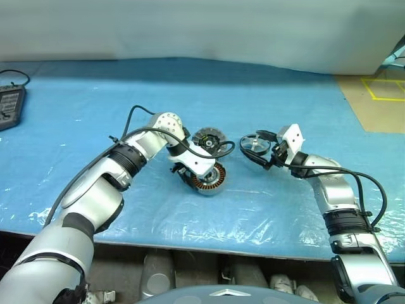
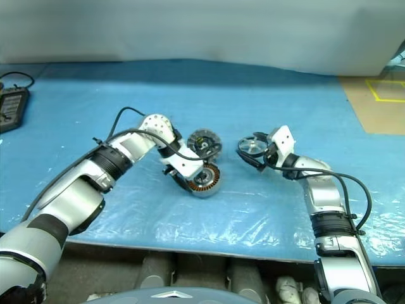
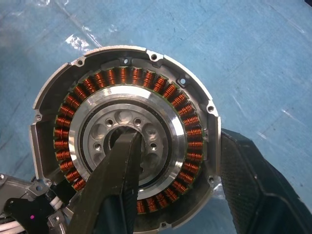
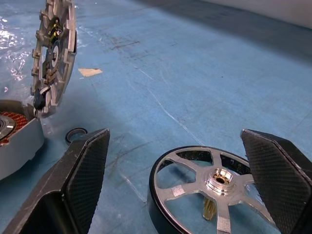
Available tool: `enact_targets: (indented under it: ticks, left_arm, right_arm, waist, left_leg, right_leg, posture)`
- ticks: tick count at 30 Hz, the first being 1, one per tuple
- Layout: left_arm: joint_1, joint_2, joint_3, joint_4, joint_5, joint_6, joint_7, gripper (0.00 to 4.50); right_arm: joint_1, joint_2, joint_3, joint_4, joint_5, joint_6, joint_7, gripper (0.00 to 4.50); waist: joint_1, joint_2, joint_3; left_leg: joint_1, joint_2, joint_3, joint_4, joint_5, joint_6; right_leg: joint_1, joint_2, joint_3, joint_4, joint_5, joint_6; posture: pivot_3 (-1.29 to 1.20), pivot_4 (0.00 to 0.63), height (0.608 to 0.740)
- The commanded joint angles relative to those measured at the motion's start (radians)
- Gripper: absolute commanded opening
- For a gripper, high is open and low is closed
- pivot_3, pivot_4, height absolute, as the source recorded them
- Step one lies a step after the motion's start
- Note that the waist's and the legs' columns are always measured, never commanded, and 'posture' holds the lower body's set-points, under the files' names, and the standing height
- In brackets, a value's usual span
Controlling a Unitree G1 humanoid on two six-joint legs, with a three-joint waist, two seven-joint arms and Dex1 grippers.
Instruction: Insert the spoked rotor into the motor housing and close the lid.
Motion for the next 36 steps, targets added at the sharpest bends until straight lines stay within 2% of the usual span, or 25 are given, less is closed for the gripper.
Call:
enact_targets:
  ticks: [1,4,8,9,15,25,30,36]
  left_arm:
    - [-0.014,-0.033,0.017,0.008,0.029,-0.009,0.012,1.96]
    - [-0.005,-0.041,0.027,-0.003,0.025,0.007,-0.002,1.96]
    - [0.008,-0.029,0.032,-0.026,0.022,0.031,0.008,3.24]
    - [0.013,-0.029,0.047,-0.033,0.029,0.046,0.024,3.29]
    - [0.042,0.021,0.073,-0.137,-0.007,0.131,-0.005,3.29]
    - [0.099,0.200,0.102,-0.414,-0.243,0.391,-0.008,3.29]
    - [0.160,0.230,0.274,-0.433,-0.351,0.556,0.036,3.29]
    - [0.292,0.262,0.456,-0.438,-0.404,0.648,0.171,3.29]
  right_arm:
    - [0.004,0.002,-0.031,-0.043,0.026,-0.019,-0.004,4.50]
    - [0.003,0.002,-0.030,-0.040,0.025,-0.022,-0.005,4.50]
    - [0.000,0.003,-0.029,-0.035,0.024,-0.024,-0.004,4.50]
    - [-0.003,0.005,-0.027,-0.031,0.023,-0.025,-0.003,4.50]
    - [-0.020,0.012,-0.019,-0.011,0.019,-0.027,0.006,4.50]
    - [-0.037,0.017,-0.017,0.007,0.017,-0.026,0.023,4.50]
    - [-0.031,0.009,-0.022,0.002,0.020,-0.021,0.032,4.50]
    - [-0.025,-0.005,-0.032,-0.003,0.026,-0.010,0.042,4.50]
  waist:
    - [0.000,0.000,0.000]
    - [0.000,0.000,0.000]
    - [-0.003,0.000,0.000]
    - [-0.004,0.000,0.000]
    - [-0.010,0.000,0.000]
    - [-0.010,0.001,0.001]
    - [-0.012,0.002,0.001]
    - [-0.015,0.002,0.001]
  left_leg:
    - [0.000,0.000,0.000,0.000,0.000,0.000]
    - [0.000,0.000,0.000,0.000,0.000,0.000]
    - [0.000,0.000,0.000,0.000,0.000,0.000]
    - [0.000,0.000,0.000,0.000,0.000,0.000]
    - [0.000,0.001,0.000,0.000,0.000,0.000]
    - [0.000,0.001,0.000,0.000,0.000,0.000]
    - [0.000,0.001,0.001,0.000,-0.002,-0.003]
    - [0.000,0.001,0.001,0.000,-0.002,-0.003]
  right_leg:
    - [0.000,0.000,0.000,0.000,0.000,0.000]
    - [0.000,0.000,0.000,0.000,0.000,0.000]
    - [0.000,0.000,0.000,0.000,0.000,0.000]
    - [0.000,0.000,0.000,0.000,0.000,0.000]
    - [0.000,0.001,0.000,0.000,0.000,0.000]
    - [-0.001,0.001,0.000,0.001,0.000,0.000]
    - [-0.001,0.001,0.001,0.001,0.000,0.000]
    - [-0.002,0.001,0.001,0.001,0.000,0.000]
  posture:
    - [0.00,0.150,0.740]
    - [0.00,0.150,0.740]
    - [0.00,0.150,0.740]
    - [0.00,0.150,0.740]
    - [0.00,0.150,0.740]
    - [0.00,0.150,0.740]
    - [0.00,0.150,0.740]
    - [0.00,0.150,0.740]
